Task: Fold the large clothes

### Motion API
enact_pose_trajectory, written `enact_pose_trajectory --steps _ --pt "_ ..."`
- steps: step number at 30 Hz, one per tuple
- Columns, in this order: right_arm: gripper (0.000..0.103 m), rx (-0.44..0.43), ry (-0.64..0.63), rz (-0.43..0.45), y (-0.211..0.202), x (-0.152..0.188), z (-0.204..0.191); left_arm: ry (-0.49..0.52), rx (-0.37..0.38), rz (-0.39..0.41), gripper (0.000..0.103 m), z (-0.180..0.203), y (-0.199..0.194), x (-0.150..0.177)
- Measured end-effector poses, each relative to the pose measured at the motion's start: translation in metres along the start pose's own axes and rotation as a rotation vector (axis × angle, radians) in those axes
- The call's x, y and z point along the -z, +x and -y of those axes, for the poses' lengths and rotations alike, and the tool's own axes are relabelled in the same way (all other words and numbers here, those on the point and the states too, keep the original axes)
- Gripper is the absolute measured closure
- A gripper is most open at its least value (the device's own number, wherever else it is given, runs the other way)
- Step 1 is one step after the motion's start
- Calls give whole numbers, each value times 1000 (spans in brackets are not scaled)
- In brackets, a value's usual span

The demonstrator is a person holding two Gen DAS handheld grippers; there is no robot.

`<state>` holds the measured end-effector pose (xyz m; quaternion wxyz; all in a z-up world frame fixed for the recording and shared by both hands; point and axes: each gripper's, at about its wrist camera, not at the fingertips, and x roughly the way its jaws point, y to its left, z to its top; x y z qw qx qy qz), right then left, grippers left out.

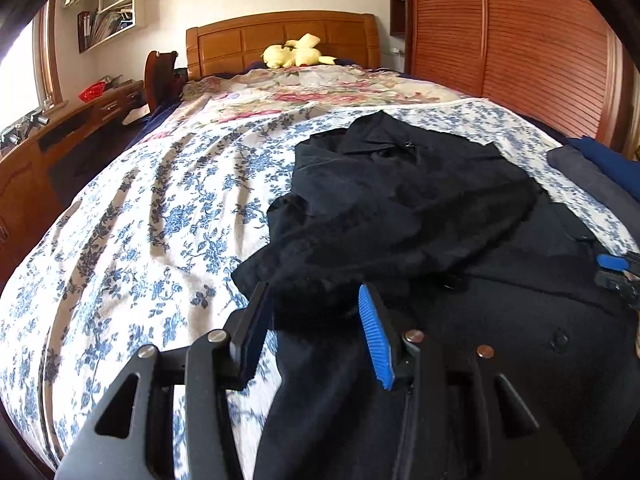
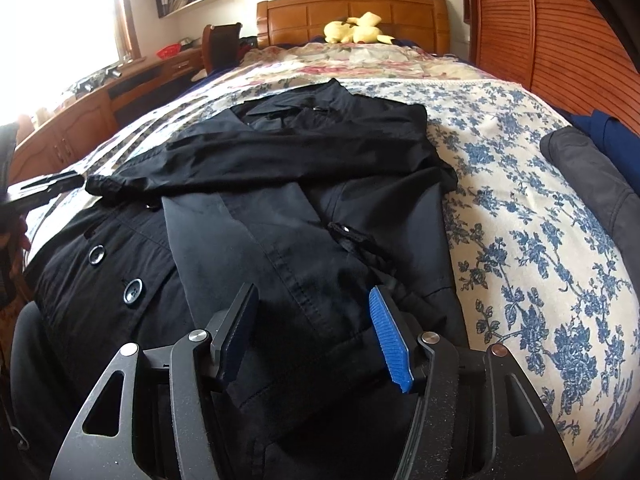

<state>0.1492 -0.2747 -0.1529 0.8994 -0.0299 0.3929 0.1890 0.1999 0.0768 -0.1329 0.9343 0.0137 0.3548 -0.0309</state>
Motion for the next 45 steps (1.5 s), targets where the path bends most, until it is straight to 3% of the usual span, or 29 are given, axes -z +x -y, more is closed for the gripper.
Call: enact_pose_trajectory --steps 9,10,11,12,15,20,25,26,27,28,29,32,39,43,44,45 --pt "43 -4 3 1 1 1 1 2 -2 -70 62 -3 24 5" --pt "43 -4 4 2 1 1 1 8 -4 -63 68 -2 22 5" --pt "43 -4 5 2 1 2 1 15 0 -61 86 -1 21 4" --pt "42 -5 6 1 1 2 1 17 2 -63 97 0 20 4" --pt "42 -5 6 0 0 2 1 16 49 -64 103 3 14 4" --pt "42 -6 3 1 -3 2 1 58 58 23 103 20 -27 3" --pt "42 -4 1 3 -3 2 1 64 10 94 102 18 -50 -8" --pt "42 -4 1 4 -3 3 0 55 4 81 93 13 -48 -11" --pt "42 -4 1 4 -3 3 1 48 0 66 78 7 -44 -12" --pt "42 -5 2 3 -3 2 1 41 -1 53 71 3 -40 -12" --pt "42 -5 2 3 -3 3 1 35 -4 39 66 -1 -35 -11" --pt "42 -7 5 3 -3 3 1 36 -15 -14 62 -8 -16 -8" --pt "41 -9 7 2 -3 3 -1 50 12 -153 62 -9 35 1" --pt "41 -9 5 3 -3 3 -2 31 8 -152 64 -11 43 3" --pt "41 -9 6 3 -3 3 -1 41 6 -153 79 -10 43 3" --pt "41 -9 7 3 -3 3 -1 49 -3 -157 86 -10 43 3"
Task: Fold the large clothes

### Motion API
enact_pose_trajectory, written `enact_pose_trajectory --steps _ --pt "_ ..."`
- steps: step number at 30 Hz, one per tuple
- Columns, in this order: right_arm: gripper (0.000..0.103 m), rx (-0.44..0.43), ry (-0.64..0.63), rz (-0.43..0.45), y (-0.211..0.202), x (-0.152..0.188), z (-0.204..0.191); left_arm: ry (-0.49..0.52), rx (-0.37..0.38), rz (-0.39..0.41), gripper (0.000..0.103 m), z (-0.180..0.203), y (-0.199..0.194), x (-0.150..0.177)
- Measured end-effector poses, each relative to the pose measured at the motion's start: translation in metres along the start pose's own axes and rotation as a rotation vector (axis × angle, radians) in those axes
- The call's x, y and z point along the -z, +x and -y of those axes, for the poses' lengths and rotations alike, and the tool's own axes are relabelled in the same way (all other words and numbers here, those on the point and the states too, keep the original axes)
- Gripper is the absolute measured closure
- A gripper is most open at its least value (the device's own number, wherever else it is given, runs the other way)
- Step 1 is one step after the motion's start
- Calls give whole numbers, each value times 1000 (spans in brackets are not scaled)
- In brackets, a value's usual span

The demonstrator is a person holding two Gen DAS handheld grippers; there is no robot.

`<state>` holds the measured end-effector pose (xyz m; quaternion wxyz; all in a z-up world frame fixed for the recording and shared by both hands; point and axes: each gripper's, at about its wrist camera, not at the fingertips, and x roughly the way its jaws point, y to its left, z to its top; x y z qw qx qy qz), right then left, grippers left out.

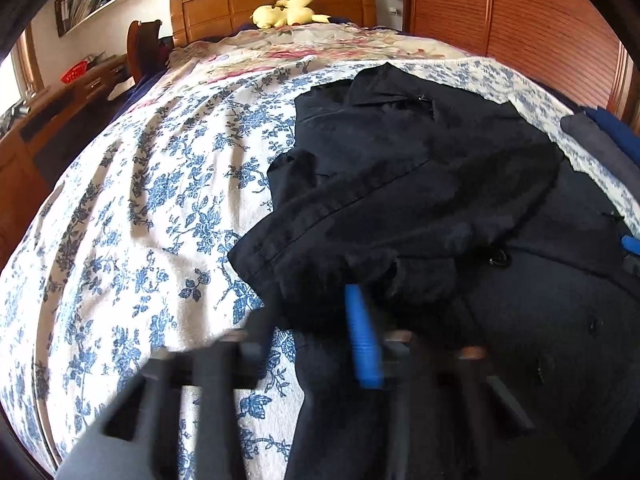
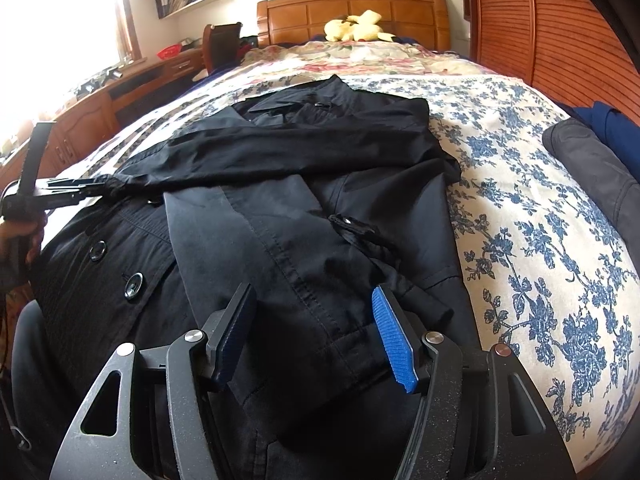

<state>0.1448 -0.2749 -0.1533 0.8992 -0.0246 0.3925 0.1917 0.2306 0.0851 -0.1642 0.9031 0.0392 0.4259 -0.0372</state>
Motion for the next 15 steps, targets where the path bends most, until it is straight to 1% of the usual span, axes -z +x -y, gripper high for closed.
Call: enact_pose_trajectory --steps 2,3,5,9,12,15 --pt "41 0 0 -1 0 0 0 21 0 11 96 3 -3 1" --pt "41 0 -1 -1 0 0 0 28 -1 22 98 5 -7 1" --pt "41 0 -3 -2 0 -1 -1 51 -13 61 99 12 -23 3" --pt "41 3 -6 0 -1 -1 -1 53 26 147 99 26 -69 14" --pt "41 5 -12 6 -4 -4 -1 57 63 171 99 36 -92 26" --pt "41 6 -14 19 -8 -10 1 70 95 178 99 47 -105 38"
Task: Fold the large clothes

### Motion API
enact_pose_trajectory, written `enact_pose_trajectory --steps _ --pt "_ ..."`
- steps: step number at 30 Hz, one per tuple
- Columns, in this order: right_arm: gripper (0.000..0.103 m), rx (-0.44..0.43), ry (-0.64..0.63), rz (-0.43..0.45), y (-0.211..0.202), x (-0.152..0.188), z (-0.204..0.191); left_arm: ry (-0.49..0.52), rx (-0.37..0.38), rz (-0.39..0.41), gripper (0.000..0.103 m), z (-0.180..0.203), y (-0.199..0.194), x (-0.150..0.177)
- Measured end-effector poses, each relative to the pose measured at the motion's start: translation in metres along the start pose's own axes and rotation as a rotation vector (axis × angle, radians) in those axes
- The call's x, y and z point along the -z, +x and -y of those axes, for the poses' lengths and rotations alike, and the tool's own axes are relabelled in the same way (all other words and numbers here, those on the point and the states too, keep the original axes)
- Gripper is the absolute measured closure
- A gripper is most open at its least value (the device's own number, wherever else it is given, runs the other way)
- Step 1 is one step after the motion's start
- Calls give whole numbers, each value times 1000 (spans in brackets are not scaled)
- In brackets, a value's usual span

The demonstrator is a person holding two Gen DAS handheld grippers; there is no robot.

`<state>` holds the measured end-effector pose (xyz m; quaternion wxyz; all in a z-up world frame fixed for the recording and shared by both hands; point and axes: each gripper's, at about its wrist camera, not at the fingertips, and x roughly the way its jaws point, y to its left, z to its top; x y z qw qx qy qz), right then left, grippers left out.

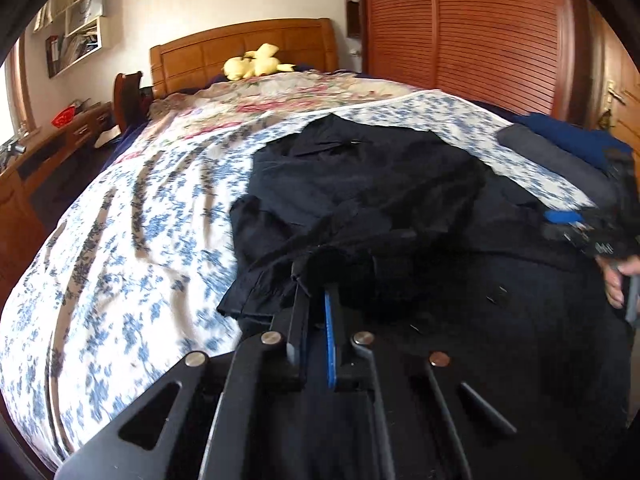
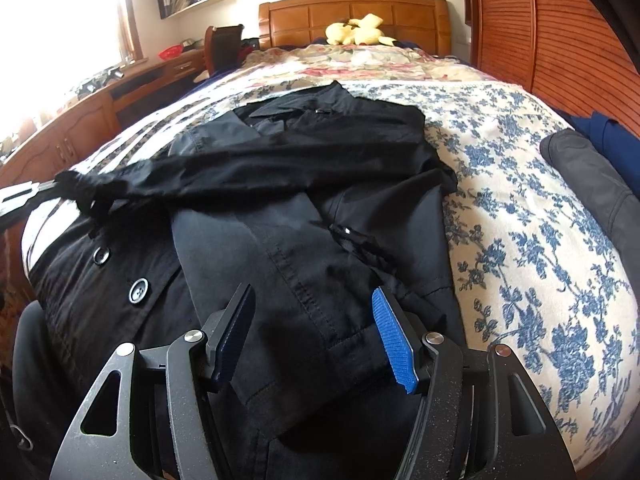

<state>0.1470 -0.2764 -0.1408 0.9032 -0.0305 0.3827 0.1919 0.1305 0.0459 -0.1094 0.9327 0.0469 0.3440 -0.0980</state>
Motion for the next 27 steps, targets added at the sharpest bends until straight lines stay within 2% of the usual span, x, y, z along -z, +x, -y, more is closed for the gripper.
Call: enact_pose_trajectory --steps 7,9,12,16,22,27 --pt "41 -1 -33 17 -1 -24 -8 -55 19 26 93 3 -15 13" --pt "41 -11 -54 22 1 -31 -17 -60 -3 41 83 1 -20 18" --pt "41 -33 -93 24 10 -44 -35 -79 0 47 76 -7 -26 24" --pt "41 -77 -147 21 27 -61 -69 -93 -22 52 66 -18 -34 34" --pt "41 -167 -221 1 63 -83 -135 -113 -48 53 63 -34 -44 46" --pt "41 -221 -287 -65 96 -84 -186 -129 -77 47 62 -45 -49 52"
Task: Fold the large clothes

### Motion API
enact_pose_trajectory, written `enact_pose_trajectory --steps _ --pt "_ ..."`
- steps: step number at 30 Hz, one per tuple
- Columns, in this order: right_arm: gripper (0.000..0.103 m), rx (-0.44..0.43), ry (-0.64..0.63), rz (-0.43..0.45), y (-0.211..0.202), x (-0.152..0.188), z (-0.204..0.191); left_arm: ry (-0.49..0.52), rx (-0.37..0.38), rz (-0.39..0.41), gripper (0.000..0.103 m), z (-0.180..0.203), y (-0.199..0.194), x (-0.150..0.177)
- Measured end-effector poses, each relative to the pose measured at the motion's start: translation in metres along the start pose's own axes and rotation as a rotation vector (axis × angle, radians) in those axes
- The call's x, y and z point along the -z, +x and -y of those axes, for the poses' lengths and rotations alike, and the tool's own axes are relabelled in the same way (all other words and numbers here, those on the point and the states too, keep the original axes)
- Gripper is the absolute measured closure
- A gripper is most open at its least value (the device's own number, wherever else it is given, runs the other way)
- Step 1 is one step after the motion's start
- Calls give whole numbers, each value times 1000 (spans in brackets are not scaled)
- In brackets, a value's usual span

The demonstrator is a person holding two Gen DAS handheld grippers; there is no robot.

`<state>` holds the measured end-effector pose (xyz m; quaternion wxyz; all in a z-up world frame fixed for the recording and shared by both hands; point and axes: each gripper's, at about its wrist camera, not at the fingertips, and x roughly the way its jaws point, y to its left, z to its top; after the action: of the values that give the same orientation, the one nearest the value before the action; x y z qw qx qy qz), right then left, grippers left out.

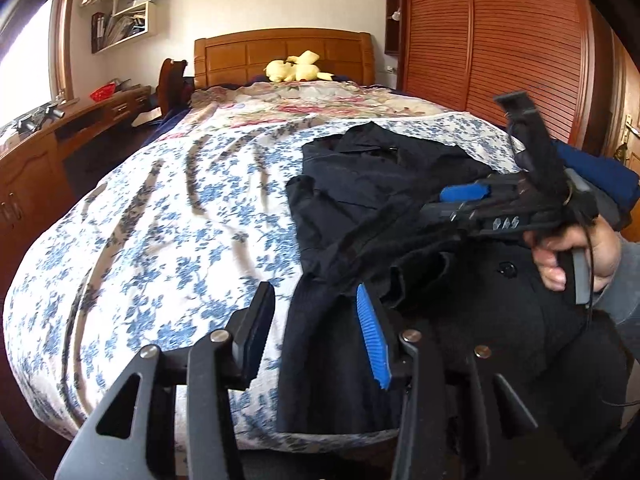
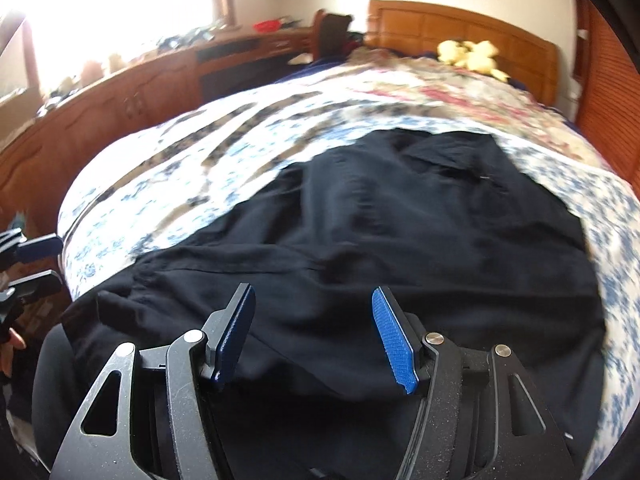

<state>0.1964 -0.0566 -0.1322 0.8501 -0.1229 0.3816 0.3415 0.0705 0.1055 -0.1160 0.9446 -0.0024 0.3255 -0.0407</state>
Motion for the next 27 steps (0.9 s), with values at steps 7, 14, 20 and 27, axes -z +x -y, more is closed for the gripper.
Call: enact_pose_trajectory --steps 7,14,20,27 --pt "40 -107 -47 -101 31 25 -42 -6 -21 -4 62 -11 -5 5" --pt "39 -87 -48 -89 32 31 -44 -11 -18 -5 62 -10 -4 7" --pt "40 -86 6 -37 -10 33 -29 -4 -8 -9 62 -4 0 6" --pt "40 27 42 26 -73 62 13 -6 -3 -20 62 2 11 8"
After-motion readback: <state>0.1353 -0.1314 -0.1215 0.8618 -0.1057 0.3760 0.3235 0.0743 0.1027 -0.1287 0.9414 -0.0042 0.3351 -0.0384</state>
